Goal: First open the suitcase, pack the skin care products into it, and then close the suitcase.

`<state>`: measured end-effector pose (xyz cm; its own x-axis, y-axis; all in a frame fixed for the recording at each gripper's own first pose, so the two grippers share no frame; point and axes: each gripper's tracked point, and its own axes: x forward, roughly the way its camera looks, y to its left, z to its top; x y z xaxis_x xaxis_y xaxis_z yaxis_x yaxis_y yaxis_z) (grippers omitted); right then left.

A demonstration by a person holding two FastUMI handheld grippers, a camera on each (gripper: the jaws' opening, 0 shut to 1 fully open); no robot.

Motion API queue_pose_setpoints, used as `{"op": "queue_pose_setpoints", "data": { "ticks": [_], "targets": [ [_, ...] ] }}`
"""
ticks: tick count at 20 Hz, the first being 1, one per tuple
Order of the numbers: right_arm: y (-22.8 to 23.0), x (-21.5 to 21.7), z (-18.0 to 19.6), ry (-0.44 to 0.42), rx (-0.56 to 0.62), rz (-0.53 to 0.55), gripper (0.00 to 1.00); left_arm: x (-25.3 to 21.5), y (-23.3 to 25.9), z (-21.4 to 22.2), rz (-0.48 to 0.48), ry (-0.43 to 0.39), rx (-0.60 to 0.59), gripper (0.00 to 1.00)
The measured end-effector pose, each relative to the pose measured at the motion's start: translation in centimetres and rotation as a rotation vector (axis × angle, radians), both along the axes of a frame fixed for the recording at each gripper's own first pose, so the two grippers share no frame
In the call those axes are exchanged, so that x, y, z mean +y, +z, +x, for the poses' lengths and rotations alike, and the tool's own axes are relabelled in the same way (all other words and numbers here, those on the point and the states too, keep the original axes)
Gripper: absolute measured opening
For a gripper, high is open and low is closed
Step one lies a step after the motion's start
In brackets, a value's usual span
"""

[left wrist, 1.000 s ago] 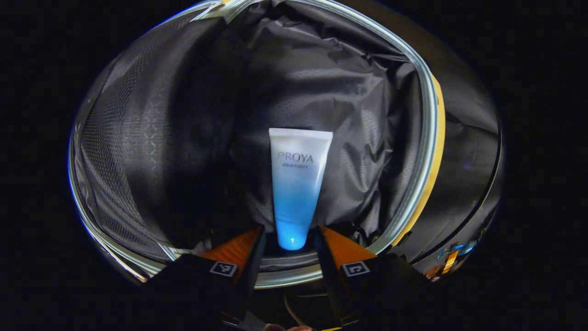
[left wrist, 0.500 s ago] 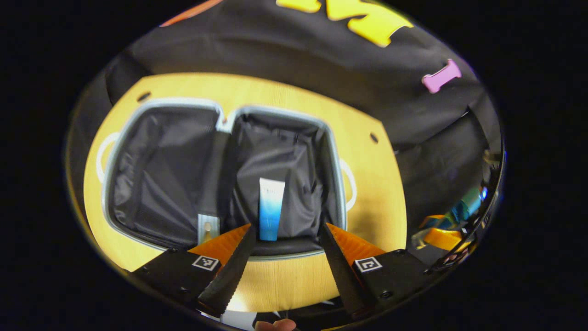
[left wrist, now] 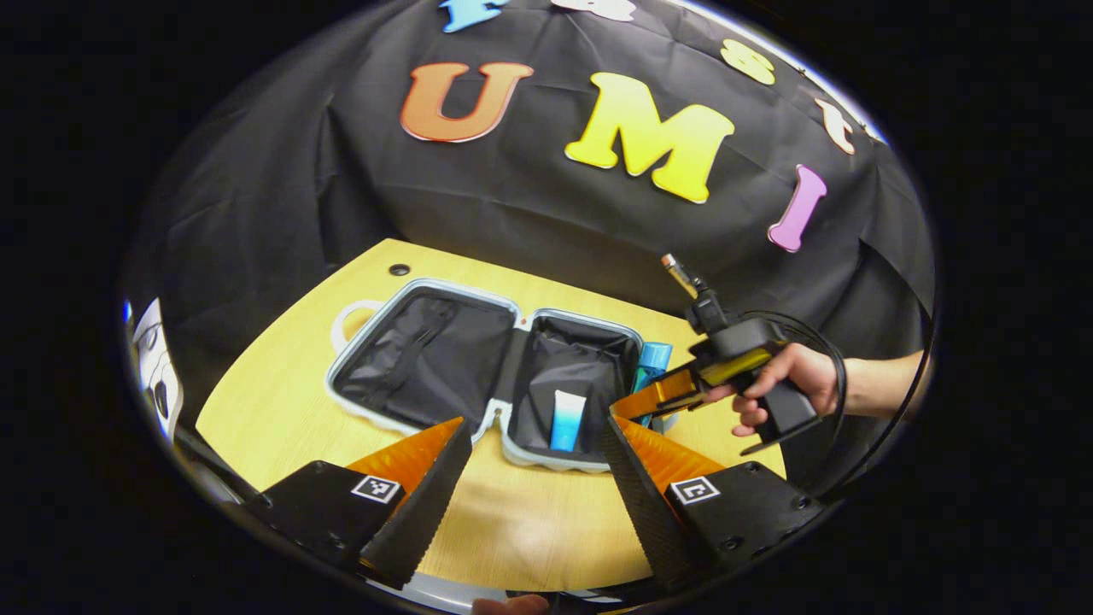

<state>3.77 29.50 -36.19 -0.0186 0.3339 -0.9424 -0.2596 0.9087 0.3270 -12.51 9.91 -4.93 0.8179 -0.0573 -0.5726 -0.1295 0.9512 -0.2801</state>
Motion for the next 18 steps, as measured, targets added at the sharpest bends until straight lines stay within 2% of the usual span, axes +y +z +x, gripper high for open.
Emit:
{"op": "queue_pose_setpoints", "data": {
  "ticks": [3, 6, 10, 11, 13, 17, 18],
  "targets": [
    [-3.0, -0.7, 0.5, -0.043, 0.062, -0.099, 0.31, 1.8, -1.0, -3.0, 0.0, 0.028, 0.032, 0.99],
    [-4.5, -0.9, 0.8, -0.097, 0.091, -0.144, 0.3, 3.4, -0.5, -4.3, -0.001, 0.057, 0.032, 0.99],
    [-5.4, -0.4, 1.0, -0.117, 0.082, -0.189, 0.31, 5.3, 0.6, -4.1, 0.034, 0.074, -0.003, 0.99],
    [-5.7, -0.5, 1.0, -0.131, 0.084, -0.202, 0.34, 5.4, 1.2, -4.0, 0.044, 0.074, -0.018, 0.99],
    [-5.6, -0.5, 1.1, -0.166, 0.094, -0.214, 0.31, 5.9, 1.7, -3.8, 0.066, 0.065, -0.034, 0.99],
    [-5.4, -0.7, 1.1, -0.194, 0.086, -0.218, 0.38, 6.9, 1.9, -3.6, 0.089, 0.071, -0.035, 0.99],
    [-4.9, -0.8, 1.1, -0.2, 0.08, -0.216, 0.43, 7.2, 1.9, -3.5, 0.081, 0.075, -0.032, 0.99]
  ]
}}
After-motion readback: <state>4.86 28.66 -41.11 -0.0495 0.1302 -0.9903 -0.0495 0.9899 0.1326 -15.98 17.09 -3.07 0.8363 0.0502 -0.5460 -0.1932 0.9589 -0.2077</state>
